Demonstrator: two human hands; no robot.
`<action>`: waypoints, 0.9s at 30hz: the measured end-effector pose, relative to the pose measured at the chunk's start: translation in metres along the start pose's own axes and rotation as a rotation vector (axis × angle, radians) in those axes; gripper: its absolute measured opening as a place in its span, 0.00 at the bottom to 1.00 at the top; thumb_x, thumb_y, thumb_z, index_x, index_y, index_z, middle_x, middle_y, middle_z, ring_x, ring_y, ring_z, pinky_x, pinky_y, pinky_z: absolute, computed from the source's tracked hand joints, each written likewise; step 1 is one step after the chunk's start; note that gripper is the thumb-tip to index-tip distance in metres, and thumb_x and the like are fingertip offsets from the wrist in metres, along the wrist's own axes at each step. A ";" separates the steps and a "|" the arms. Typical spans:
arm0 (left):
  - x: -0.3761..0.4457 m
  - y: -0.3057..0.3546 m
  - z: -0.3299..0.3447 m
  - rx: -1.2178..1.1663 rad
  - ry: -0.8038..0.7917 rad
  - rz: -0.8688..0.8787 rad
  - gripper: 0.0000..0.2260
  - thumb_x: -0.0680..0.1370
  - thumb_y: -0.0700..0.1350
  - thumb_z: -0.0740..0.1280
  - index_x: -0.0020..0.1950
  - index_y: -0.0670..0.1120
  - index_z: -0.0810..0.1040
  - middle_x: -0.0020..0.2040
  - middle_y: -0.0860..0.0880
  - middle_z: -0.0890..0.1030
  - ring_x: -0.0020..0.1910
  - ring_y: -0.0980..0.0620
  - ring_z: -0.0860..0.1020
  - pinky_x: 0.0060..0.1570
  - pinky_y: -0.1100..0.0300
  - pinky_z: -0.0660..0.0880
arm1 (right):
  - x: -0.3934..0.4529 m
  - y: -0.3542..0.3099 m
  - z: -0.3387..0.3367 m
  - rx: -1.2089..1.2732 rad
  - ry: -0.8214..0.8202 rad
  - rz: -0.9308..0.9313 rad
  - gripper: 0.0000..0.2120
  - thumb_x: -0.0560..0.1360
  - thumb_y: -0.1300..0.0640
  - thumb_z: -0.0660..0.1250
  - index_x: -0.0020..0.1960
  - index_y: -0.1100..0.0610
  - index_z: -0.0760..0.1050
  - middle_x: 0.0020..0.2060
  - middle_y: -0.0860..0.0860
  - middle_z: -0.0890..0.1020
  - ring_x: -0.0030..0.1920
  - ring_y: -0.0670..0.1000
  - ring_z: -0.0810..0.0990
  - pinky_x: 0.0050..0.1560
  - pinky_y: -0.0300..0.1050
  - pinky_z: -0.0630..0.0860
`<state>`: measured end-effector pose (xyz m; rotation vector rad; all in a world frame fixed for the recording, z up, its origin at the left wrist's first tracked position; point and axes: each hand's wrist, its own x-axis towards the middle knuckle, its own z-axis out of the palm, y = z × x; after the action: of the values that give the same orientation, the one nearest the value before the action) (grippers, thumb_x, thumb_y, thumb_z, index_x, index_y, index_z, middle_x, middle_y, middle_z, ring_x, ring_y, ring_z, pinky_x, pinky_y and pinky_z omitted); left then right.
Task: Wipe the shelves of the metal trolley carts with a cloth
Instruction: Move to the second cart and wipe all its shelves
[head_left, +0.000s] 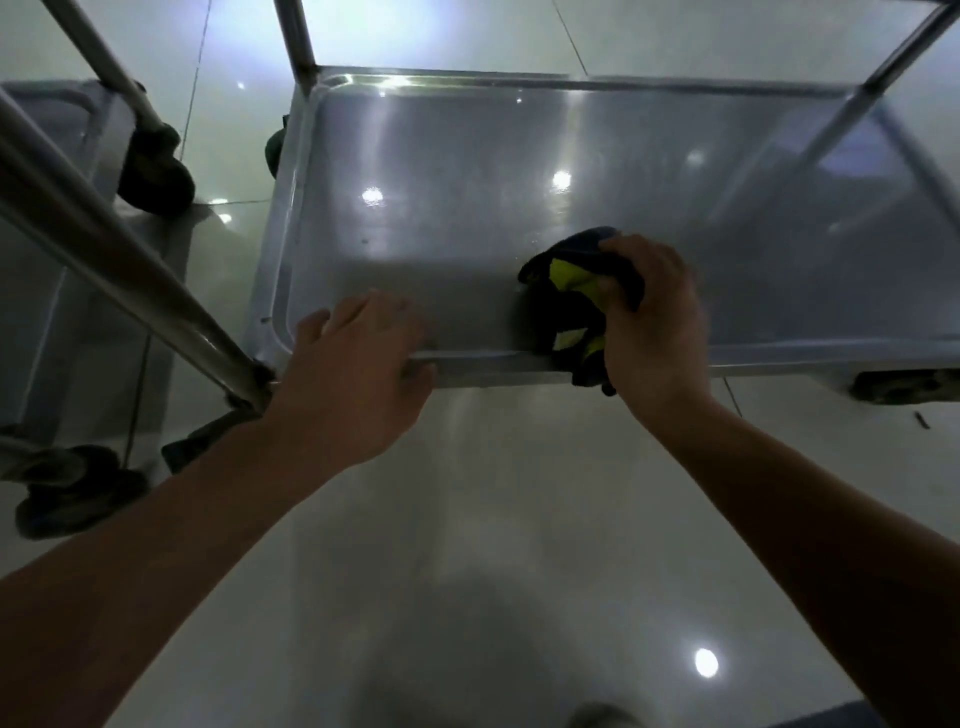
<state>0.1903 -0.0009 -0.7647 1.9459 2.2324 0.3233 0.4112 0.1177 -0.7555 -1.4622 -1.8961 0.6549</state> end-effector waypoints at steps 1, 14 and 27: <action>0.003 0.002 0.003 -0.005 -0.021 -0.009 0.14 0.77 0.54 0.63 0.61 0.54 0.79 0.65 0.51 0.75 0.68 0.46 0.69 0.66 0.43 0.66 | -0.004 0.003 0.006 -0.026 -0.045 0.021 0.15 0.81 0.57 0.64 0.67 0.50 0.75 0.66 0.47 0.75 0.67 0.52 0.69 0.67 0.49 0.68; -0.020 -0.014 0.004 0.095 0.049 -0.095 0.12 0.77 0.53 0.64 0.57 0.53 0.82 0.58 0.51 0.78 0.60 0.44 0.74 0.58 0.44 0.70 | -0.011 0.034 0.031 -0.484 -0.301 -0.254 0.23 0.85 0.48 0.49 0.79 0.49 0.62 0.80 0.50 0.57 0.80 0.54 0.51 0.79 0.56 0.46; -0.031 -0.030 0.006 0.100 -0.059 -0.062 0.19 0.78 0.50 0.64 0.69 0.50 0.76 0.65 0.50 0.77 0.63 0.45 0.73 0.65 0.41 0.68 | -0.025 -0.005 0.086 -0.455 -0.289 -0.284 0.22 0.85 0.50 0.47 0.77 0.51 0.65 0.79 0.49 0.62 0.81 0.52 0.51 0.79 0.58 0.47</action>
<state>0.1671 -0.0349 -0.7794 1.9021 2.3072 0.1470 0.3480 0.0928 -0.8142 -1.3696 -2.5463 0.3228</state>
